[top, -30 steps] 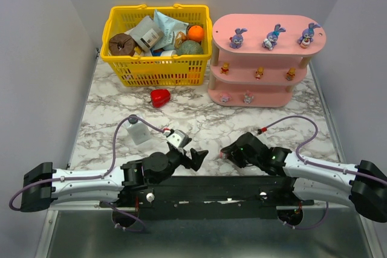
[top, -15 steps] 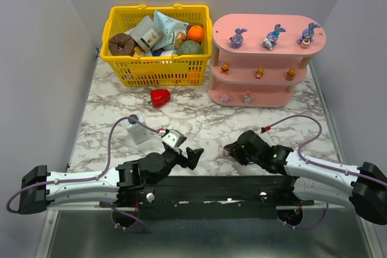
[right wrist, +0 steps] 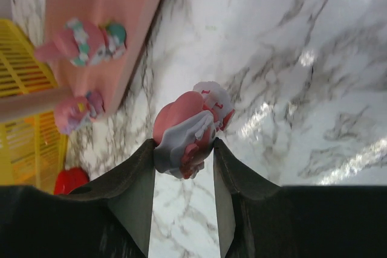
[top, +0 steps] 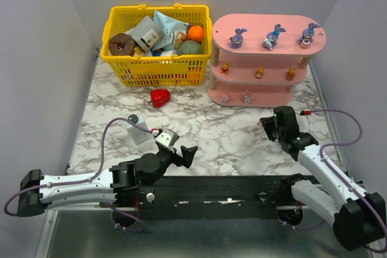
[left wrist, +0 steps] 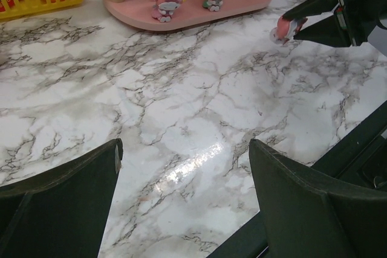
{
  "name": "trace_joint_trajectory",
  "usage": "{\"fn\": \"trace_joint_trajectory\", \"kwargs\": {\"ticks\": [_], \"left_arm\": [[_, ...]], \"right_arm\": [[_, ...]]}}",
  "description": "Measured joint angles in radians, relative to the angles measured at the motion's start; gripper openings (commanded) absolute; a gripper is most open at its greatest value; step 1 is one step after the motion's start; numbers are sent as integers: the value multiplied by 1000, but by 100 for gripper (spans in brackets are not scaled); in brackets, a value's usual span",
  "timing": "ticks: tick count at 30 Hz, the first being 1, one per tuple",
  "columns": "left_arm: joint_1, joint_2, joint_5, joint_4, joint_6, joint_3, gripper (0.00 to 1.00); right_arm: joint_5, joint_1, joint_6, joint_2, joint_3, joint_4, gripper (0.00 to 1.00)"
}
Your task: Place and organize the plastic toys onto the shelf
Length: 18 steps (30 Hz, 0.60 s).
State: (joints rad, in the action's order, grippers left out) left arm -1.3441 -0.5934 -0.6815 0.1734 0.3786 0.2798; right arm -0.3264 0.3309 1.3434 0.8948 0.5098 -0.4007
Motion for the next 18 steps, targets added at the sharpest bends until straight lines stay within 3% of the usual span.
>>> {"fn": "trace_joint_trajectory", "kwargs": {"ticks": [8,18], "left_arm": [[0,12,-14,-14,0,0,95],[0,12,-19,-29,-1,0,95]], "right_arm": [[123,-254,-136,136,62,108,13],[160,-312,-136,274,141,222,12]]}}
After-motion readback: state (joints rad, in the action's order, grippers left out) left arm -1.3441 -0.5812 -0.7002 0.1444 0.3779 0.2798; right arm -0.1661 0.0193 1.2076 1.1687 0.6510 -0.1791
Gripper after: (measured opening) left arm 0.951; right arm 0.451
